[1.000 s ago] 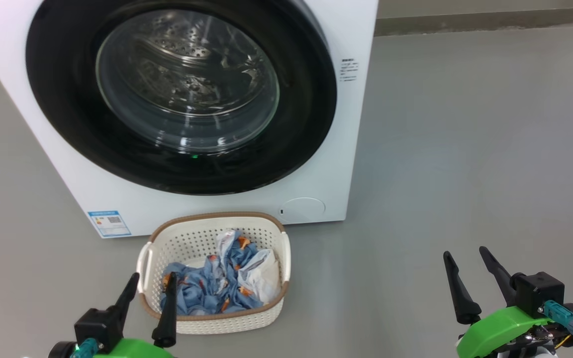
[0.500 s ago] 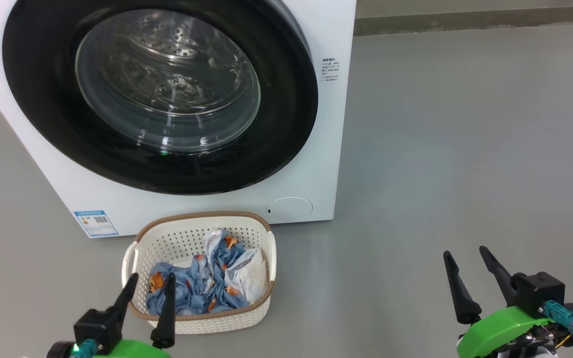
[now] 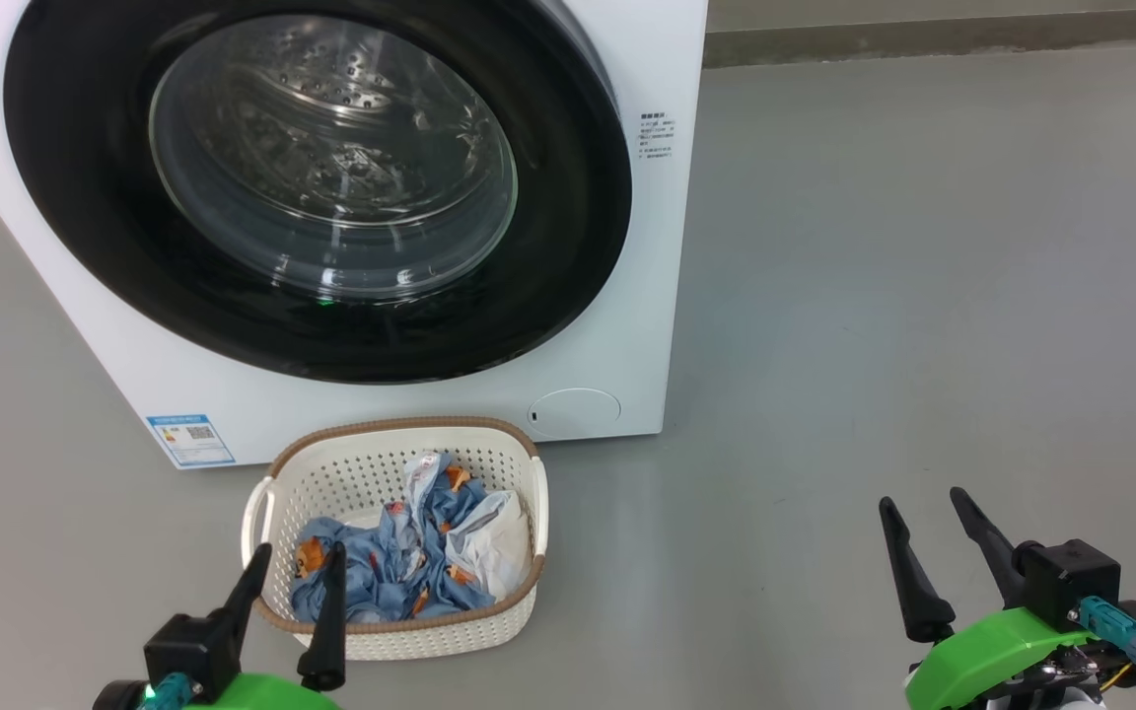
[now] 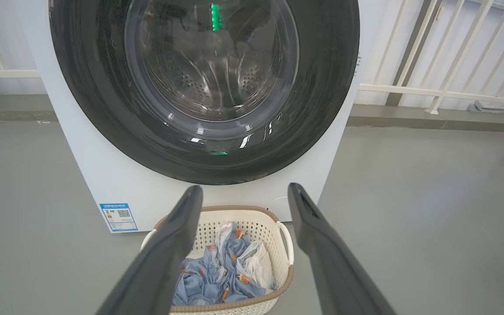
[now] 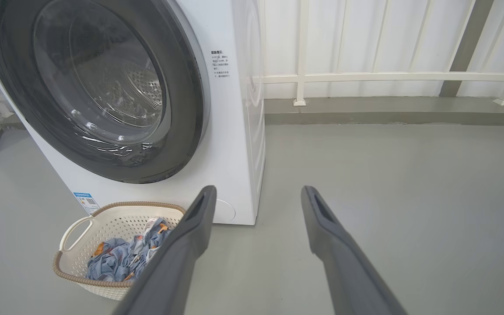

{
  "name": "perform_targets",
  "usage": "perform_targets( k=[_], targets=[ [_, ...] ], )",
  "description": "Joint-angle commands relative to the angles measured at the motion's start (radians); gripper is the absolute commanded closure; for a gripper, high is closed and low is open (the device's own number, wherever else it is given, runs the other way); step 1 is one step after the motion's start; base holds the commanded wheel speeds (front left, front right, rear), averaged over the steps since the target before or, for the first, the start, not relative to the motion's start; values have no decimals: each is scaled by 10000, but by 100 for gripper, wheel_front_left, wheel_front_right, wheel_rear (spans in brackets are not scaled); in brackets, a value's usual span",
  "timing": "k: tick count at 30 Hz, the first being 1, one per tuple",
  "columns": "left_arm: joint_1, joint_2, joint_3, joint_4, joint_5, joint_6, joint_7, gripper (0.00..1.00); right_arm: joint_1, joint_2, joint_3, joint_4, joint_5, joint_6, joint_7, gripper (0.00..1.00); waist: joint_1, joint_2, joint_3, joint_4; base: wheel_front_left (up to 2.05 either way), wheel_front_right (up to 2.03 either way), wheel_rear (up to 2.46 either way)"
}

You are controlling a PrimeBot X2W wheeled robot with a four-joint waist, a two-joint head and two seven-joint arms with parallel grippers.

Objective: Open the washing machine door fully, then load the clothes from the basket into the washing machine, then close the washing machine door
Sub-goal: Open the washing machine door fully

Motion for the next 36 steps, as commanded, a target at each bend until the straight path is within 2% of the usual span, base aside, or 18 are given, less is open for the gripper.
perform_targets(
  k=[1, 15, 19, 22, 32, 36],
  targets=[
    [-483, 222, 300, -178, -65, 82, -132, 0, -192, -30, 258, -286, 38, 16, -84, 100, 0, 0, 5, 1, 0, 0, 0],
    [-546, 226, 249, -183, -129, 163, -181, 0, -257, -124, 421, -372, 171, 16, 51, 100, 0, 0, 106, 13, 0, 0, 0],
    [-574, 227, 241, -228, -127, 183, -206, 0, -412, -119, 376, -295, 743, 16, 149, 100, 0, 0, 232, 43, 0, 0, 0],
    [-662, 209, 242, -297, -134, 188, -224, 0, -721, -76, 140, -92, 2284, 16, 330, 100, 0, 0, 430, 88, 0, 0, 0],
    [-1094, 126, 236, -440, -118, 126, -273, 0, -2428, -22, -1389, 1095, 9503, 16, 1833, 100, 0, 0, 1408, 365, 0, 0, 0],
    [-1383, 78, 241, -492, -98, 62, -285, 0, -3406, -21, -1985, 1833, 11605, 16, 2501, 100, 0, 0, 1907, 509, 0, 0, 0]
  ],
)
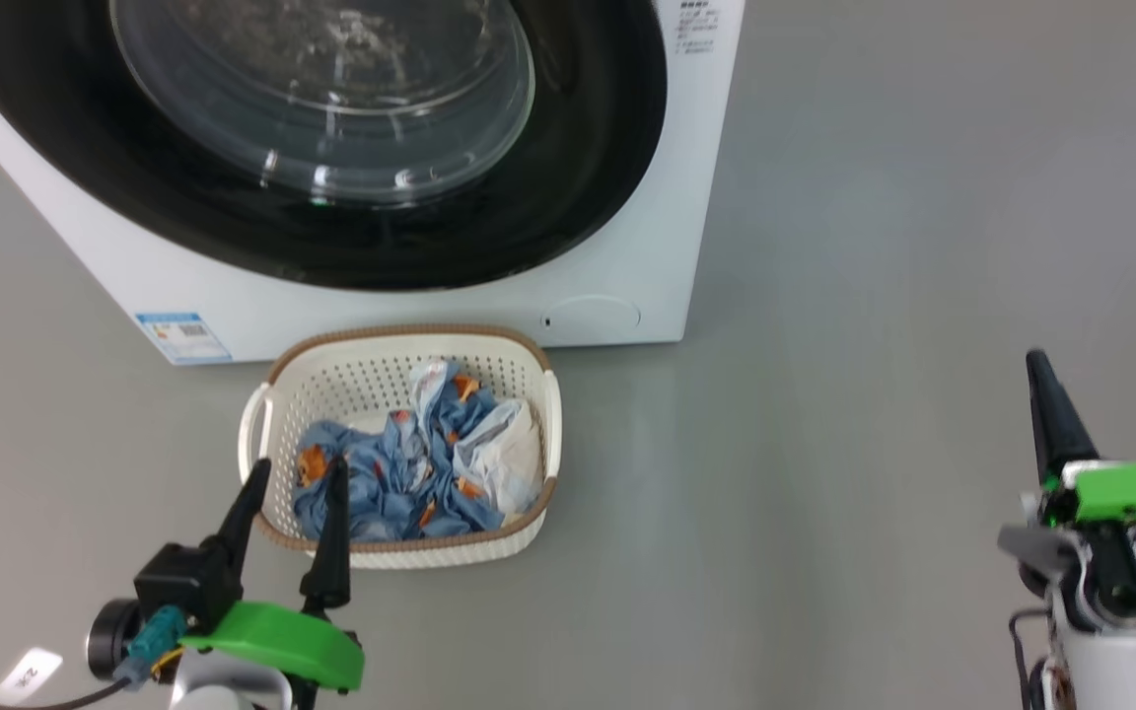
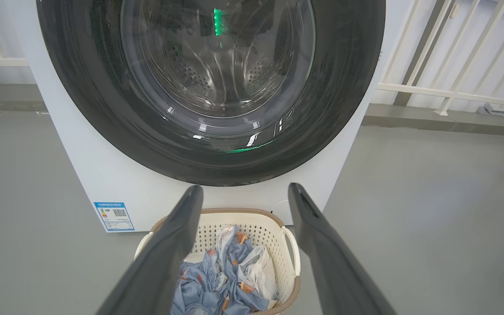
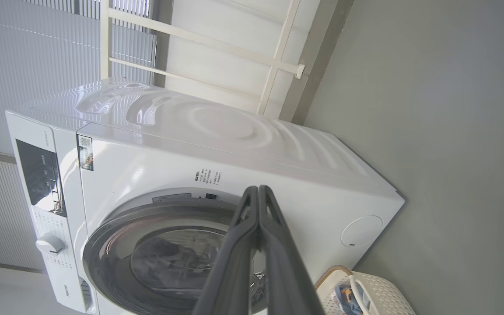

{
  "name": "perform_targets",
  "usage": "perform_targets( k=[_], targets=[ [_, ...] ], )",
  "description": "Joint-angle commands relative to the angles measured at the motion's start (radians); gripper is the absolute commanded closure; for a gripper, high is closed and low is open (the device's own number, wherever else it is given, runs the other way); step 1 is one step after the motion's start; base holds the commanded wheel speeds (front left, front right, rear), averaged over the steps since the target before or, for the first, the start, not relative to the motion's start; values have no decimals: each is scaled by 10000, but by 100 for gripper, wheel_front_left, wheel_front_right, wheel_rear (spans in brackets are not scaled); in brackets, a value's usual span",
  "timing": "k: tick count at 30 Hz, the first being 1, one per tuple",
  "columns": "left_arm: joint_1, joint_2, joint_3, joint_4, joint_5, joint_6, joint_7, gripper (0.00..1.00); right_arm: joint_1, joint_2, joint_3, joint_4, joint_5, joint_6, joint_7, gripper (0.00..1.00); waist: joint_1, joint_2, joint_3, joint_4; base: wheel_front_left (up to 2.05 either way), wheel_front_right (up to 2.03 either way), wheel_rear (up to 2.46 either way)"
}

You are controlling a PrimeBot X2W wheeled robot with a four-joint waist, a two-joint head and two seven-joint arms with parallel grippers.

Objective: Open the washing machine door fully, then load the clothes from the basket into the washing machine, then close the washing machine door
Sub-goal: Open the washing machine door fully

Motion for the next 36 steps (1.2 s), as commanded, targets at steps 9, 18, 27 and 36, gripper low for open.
perform_targets(
  k=[9, 18, 27, 36],
  targets=[
    [-1108, -78, 342, -426, 180, -150, -121, 0, -2860, -30, -375, 1195, 3019, 16, 1705, 100, 0, 0, 1414, 550, 0, 0, 0],
    [-1691, -329, 333, -540, 380, -349, -123, 0, -5327, -510, -118, 2451, 3328, 16, 2284, 100, 0, 0, 2334, 887, 0, 0, 0],
    [-2197, -534, 434, -607, 370, -497, -123, 0, -8078, -898, 473, 3913, 3370, 16, 3072, 100, 0, 0, 3077, 1291, 0, 0, 0],
    [-2273, -597, 425, -620, 447, -574, -123, 0, -9796, -1243, 1351, 5395, 2799, 16, 3921, 100, 0, 0, 3301, 1586, 0, 0, 0]
  ],
)
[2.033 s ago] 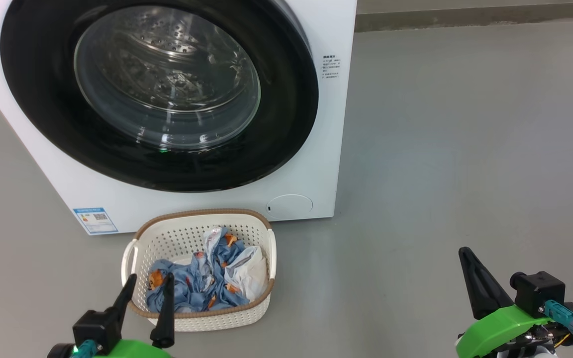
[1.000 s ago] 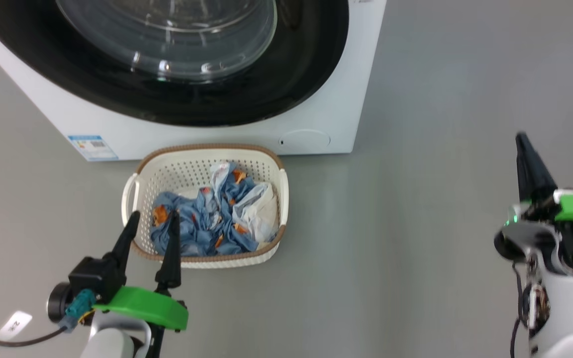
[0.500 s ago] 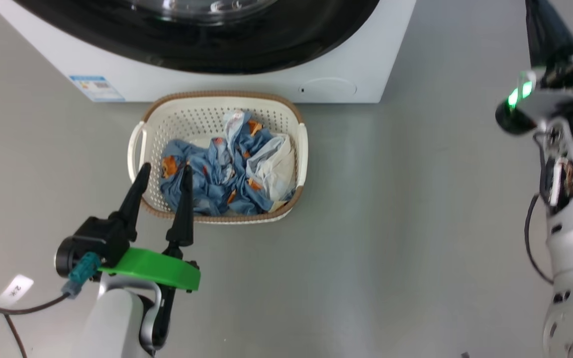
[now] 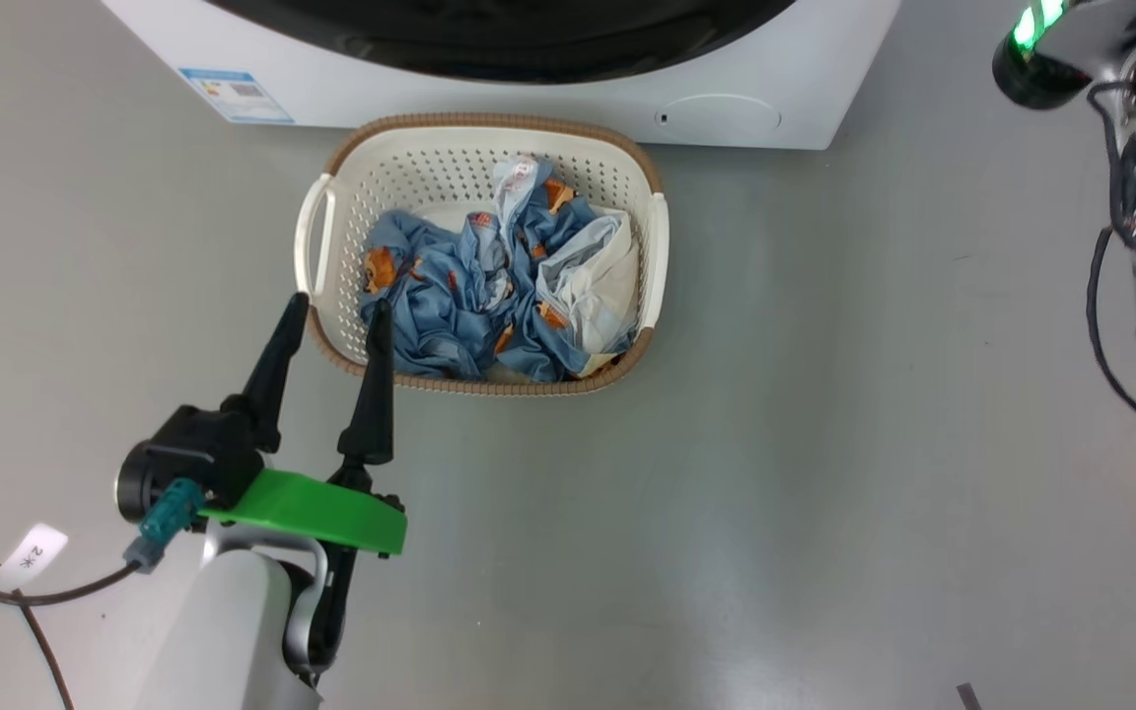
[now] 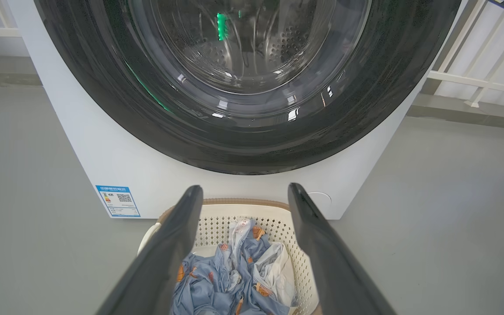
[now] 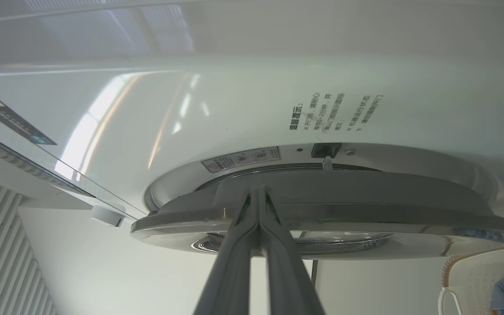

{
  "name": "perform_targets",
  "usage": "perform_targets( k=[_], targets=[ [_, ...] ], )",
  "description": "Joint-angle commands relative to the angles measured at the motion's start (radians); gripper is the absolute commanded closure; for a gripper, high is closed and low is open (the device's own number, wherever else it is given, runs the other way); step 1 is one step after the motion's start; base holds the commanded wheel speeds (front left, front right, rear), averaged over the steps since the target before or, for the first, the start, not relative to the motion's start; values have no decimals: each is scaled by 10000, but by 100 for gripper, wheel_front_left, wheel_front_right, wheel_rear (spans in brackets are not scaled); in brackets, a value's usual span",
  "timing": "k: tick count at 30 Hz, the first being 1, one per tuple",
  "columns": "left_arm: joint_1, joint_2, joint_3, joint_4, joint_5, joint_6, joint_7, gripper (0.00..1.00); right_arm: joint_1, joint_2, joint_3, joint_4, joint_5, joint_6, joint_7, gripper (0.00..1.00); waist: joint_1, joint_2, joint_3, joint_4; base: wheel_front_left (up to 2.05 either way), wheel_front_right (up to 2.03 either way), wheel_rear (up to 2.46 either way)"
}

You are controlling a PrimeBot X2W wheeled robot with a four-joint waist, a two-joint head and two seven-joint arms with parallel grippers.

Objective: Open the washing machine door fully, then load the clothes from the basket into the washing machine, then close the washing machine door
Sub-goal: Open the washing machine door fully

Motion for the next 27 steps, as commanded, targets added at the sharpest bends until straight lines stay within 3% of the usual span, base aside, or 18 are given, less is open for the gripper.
perform_targets(
  k=[1, 13, 27],
  targets=[
    [-204, 206, 322, -258, 51, -51, -120, 0, -547, 91, 158, 6, -106, 16, 38, 100, 0, -1, 139, 111, 0, 0, 0],
    [-447, 194, -18, -432, -264, 71, -120, 0, -2514, 39, 464, 1792, -564, 16, -108, 100, 0, -1, 557, 445, 0, 0, 0],
    [-538, 193, -324, -458, -413, 139, -120, 0, -3442, -266, 842, 2993, -1070, 16, 155, 100, 0, -1, 800, 827, 0, 0, 0]
  ],
)
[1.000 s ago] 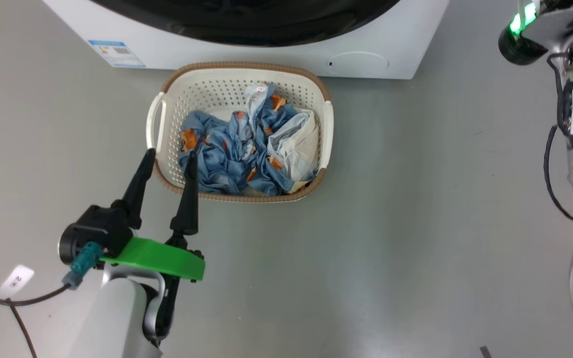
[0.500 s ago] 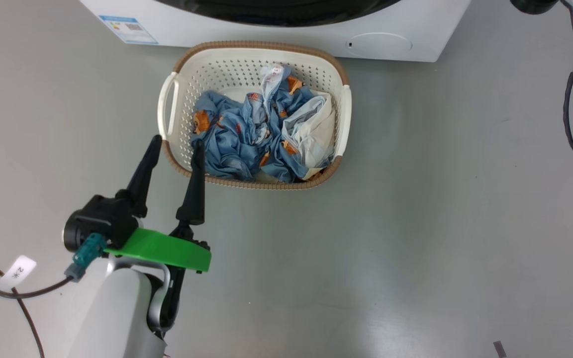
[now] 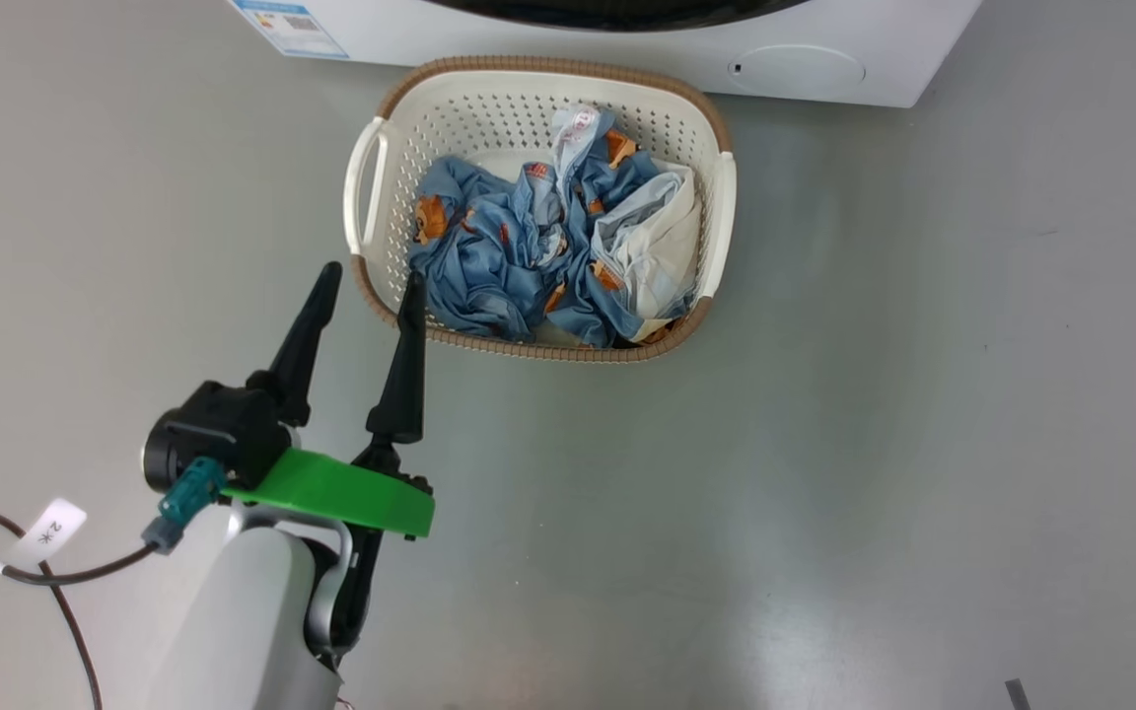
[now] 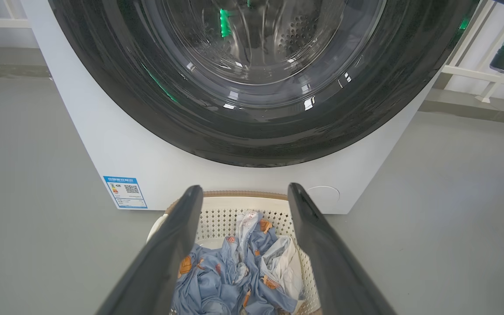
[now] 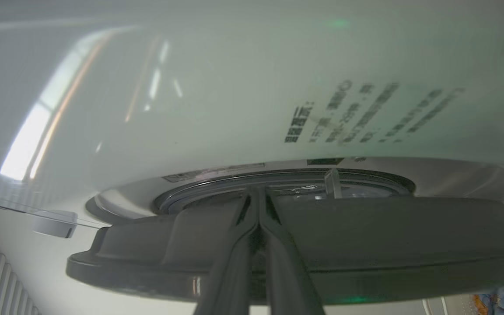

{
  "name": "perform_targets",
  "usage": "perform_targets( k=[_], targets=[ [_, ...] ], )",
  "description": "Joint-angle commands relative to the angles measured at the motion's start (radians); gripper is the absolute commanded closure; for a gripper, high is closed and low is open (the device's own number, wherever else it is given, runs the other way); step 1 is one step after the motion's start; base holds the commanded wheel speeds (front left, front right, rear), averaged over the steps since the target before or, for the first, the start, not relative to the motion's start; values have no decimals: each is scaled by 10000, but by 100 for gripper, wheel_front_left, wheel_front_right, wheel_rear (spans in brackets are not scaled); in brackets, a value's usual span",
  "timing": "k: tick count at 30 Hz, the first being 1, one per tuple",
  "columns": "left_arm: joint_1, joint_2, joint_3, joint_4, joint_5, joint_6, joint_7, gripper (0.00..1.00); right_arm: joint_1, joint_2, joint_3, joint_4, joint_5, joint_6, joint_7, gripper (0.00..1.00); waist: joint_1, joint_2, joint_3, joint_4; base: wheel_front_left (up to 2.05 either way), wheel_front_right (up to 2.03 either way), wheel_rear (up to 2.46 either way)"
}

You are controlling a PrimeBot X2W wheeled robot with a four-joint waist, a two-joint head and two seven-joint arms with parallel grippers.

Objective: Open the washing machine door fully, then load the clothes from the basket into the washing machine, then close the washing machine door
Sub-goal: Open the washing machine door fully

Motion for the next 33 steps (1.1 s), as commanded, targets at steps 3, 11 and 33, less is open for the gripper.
perform_targets(
  k=[3, 11, 33],
  targets=[
    [-159, 216, 229, -269, -65, 98, -93, 0, -383, 210, 155, -90, -275, 16, 190, 100, 0, -1, 98, 40, 0, 0, 0],
    [-178, 216, 165, -270, -89, 146, -93, 0, -355, 96, 284, 39, -407, 16, 576, 100, 0, -1, 160, 46, 0, 0, 0],
    [-103, 216, 146, -213, -126, 284, -93, 0, 1339, 298, 278, -1421, -58, 16, 2405, 100, 0, -1, -159, -124, 0, 0, 0]
  ],
)
